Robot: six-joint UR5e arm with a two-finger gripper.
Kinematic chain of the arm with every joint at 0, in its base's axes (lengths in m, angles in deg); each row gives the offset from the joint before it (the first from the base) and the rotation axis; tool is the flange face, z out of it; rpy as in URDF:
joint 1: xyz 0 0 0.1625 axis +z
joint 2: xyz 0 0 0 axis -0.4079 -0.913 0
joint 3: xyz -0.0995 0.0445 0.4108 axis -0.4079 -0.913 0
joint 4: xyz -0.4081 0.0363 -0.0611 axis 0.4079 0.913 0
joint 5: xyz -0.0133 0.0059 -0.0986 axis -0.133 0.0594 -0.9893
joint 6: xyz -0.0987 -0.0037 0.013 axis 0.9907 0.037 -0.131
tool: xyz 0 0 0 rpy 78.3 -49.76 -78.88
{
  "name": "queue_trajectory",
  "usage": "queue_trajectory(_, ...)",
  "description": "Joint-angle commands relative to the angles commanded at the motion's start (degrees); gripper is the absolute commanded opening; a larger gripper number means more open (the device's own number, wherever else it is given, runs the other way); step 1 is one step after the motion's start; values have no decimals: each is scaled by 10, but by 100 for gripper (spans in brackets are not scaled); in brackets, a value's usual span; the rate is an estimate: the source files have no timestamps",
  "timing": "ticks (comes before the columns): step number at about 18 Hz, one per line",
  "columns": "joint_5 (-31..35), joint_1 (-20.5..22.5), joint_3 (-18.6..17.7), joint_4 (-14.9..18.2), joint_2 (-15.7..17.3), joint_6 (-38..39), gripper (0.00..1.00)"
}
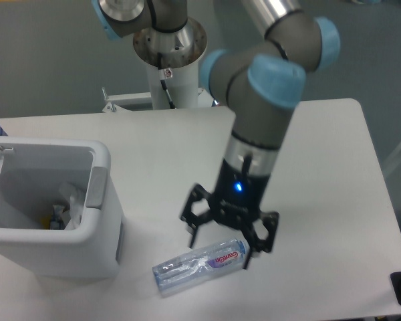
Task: Place the trash in the trash can
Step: 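Move the open gripper back and lower it over the water bottle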
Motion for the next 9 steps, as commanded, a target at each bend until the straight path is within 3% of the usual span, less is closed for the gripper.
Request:
queue_trajectory(4, 39, -23, 4, 2, -25, -17, 100)
queue_trajectory(9, 118, -55, 9, 34, -44, -67, 100)
